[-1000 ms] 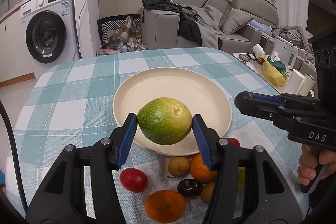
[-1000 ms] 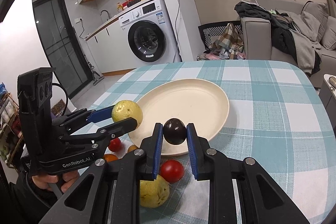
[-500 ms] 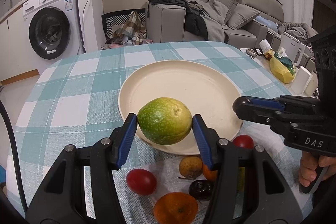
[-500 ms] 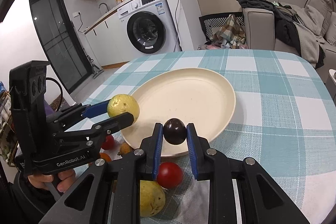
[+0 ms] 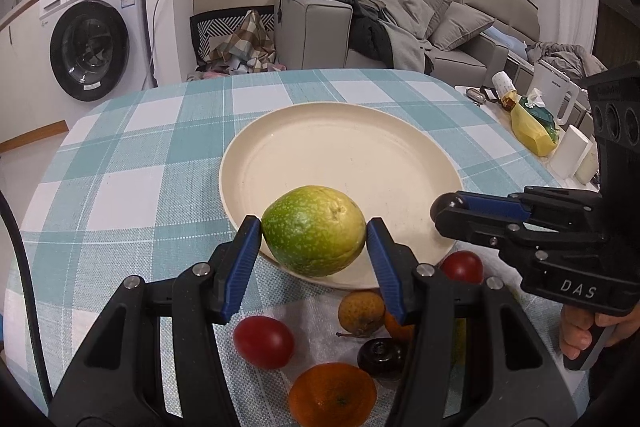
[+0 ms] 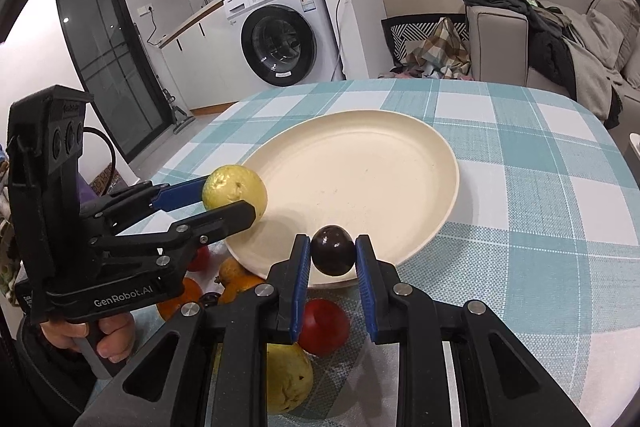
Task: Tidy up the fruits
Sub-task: 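Carry both fruits over the cream plate and open both tools to drop them, then withdraw both open tools from the plate back toward the fruit pile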
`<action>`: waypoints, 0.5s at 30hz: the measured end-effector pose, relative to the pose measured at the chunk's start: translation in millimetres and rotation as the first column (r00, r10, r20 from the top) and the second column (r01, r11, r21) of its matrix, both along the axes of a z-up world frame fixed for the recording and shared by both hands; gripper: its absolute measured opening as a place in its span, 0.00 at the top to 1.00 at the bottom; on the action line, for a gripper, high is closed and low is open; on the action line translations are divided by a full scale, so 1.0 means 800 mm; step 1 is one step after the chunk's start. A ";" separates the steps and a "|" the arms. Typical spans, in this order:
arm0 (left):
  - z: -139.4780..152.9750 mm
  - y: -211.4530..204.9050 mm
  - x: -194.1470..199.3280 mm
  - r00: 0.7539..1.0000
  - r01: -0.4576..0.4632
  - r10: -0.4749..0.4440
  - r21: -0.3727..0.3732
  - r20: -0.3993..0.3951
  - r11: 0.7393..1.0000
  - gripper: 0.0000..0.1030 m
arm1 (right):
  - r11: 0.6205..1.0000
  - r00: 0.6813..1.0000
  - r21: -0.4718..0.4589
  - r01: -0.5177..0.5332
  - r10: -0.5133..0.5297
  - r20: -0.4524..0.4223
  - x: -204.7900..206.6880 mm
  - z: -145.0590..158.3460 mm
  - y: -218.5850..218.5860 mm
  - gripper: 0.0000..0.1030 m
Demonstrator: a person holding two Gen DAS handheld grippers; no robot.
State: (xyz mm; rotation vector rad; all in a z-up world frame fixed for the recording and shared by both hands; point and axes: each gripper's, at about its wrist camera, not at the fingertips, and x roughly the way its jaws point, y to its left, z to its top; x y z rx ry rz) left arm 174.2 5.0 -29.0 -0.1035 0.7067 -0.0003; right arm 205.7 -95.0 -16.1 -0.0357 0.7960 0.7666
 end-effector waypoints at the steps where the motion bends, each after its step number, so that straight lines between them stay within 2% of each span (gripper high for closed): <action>1: 0.000 0.000 0.000 1.000 0.000 0.000 -0.001 0.001 1.000 0.50 | 1.000 1.000 -0.002 0.008 -0.008 -0.004 0.001 -0.001 -0.001 0.77; 2: 0.001 0.001 0.000 1.000 0.000 0.000 -0.001 0.006 1.000 0.50 | 1.000 1.000 0.000 0.014 -0.014 -0.003 0.002 0.000 -0.002 0.76; 5: 0.005 0.001 -0.004 1.000 0.005 -0.005 -0.005 0.029 1.000 0.49 | 1.000 1.000 0.014 0.027 -0.028 0.007 0.000 0.002 -0.007 0.66; 8: 0.006 0.001 -0.006 1.000 0.004 -0.004 0.000 0.026 1.000 0.49 | 0.999 0.999 -0.012 0.031 -0.030 0.027 -0.006 0.003 -0.005 0.64; 11: 0.007 0.002 -0.008 1.000 -0.004 0.004 -0.002 0.026 1.000 0.33 | 1.000 1.000 -0.010 0.016 -0.016 0.024 -0.010 0.002 -0.003 0.52; 13: 0.010 0.004 -0.012 0.999 -0.011 0.011 -0.008 0.035 1.000 0.18 | 1.000 0.999 -0.023 0.012 -0.011 0.032 -0.012 0.003 0.000 0.50; 14: 0.013 0.004 -0.014 0.999 -0.016 0.016 -0.007 0.041 1.000 0.16 | 0.999 0.999 -0.029 0.015 -0.014 0.041 -0.013 0.003 0.000 0.44; 15: 0.014 0.004 -0.016 0.999 -0.019 0.019 -0.004 0.044 1.000 0.13 | 0.999 0.999 -0.029 0.015 -0.014 0.046 -0.013 0.004 -0.001 0.32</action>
